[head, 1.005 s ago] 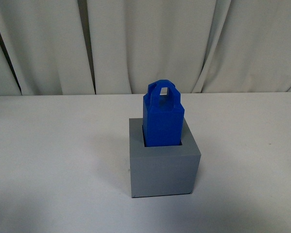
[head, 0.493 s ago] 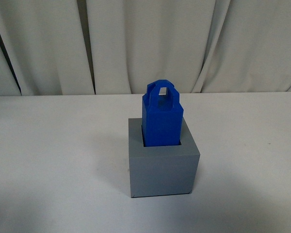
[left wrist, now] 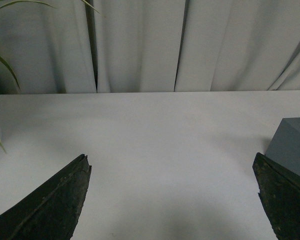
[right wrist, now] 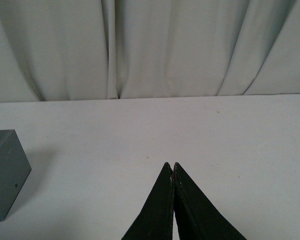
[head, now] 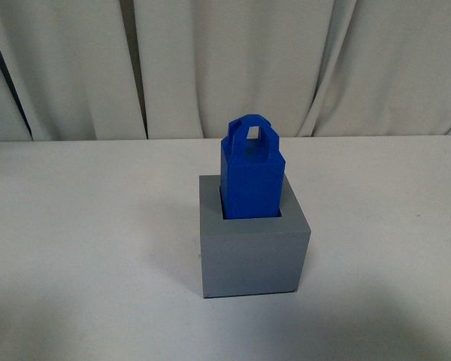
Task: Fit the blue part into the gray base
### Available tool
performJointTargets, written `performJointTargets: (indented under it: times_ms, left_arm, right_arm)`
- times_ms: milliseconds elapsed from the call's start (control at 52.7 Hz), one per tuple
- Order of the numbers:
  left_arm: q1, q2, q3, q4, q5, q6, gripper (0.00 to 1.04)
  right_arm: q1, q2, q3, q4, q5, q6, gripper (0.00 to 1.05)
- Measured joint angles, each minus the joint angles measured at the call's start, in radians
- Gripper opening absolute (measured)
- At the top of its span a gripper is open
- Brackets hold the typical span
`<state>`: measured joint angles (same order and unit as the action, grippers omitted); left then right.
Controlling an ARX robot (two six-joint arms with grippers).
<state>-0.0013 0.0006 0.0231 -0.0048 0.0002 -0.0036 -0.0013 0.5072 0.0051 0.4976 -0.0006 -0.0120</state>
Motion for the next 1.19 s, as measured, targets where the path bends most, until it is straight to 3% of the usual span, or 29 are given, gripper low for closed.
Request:
performJointTargets:
  times_ms: [379,929,1062,1195]
  left_arm:
    - [0.000,0.000,0.000,0.000,0.000,0.000,0.99]
    - [0.000,0.000,0.000,0.000,0.000,0.000,0.99]
    - [0.000,0.000,0.000,0.000,-0.001,0.000,0.99]
    - [0.000,0.000,0.000,0.000,0.000,0.000,0.99]
  right_arm:
    - [0.000,-0.188,0.000,-0.175,0.000,0.000,0.02]
    - [0.000,-0.330,0.000,-0.316,0.000,0.000,0.02]
    - [0.000,-0.464,0.001,-0.484,-0.003,0.000,0.02]
    - [0.000,-0.502,0.001,-0.494,-0.003,0.000,0.02]
